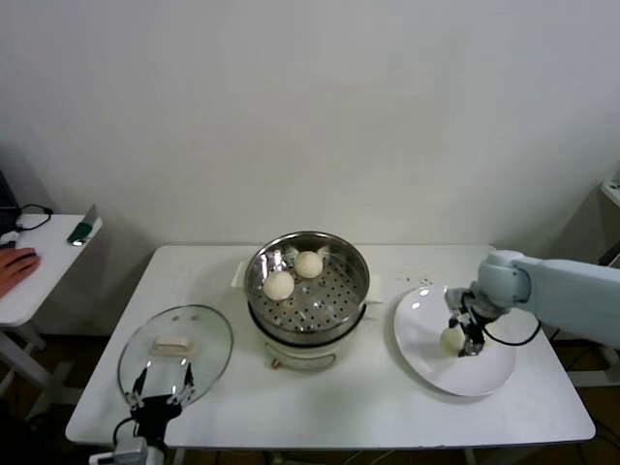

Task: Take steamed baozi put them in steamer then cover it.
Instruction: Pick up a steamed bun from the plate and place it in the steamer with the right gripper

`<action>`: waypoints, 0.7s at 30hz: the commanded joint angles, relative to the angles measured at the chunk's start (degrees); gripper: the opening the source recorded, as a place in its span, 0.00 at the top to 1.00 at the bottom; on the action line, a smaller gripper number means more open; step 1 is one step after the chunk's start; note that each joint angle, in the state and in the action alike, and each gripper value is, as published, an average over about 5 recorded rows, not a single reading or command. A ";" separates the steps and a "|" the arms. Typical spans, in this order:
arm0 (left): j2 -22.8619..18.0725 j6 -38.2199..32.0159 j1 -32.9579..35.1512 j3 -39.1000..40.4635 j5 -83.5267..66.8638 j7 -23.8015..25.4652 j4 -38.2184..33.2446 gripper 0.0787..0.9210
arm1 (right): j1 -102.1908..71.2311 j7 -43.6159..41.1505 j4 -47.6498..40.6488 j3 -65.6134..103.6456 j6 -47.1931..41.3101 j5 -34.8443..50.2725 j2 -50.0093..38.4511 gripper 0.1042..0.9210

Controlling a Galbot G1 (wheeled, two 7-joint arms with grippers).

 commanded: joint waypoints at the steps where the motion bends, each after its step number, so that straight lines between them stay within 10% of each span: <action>1: 0.01 0.23 -0.02 0.04 0.21 0.05 -0.43 0.12 | 29.35 -8.02 1.63 -9.23 16.06 2.20 8.66 0.33; 21: -0.11 -0.09 1.07 -0.29 0.78 -0.12 -1.52 0.12 | 27.87 -5.08 20.79 0.80 31.41 -9.04 31.85 0.33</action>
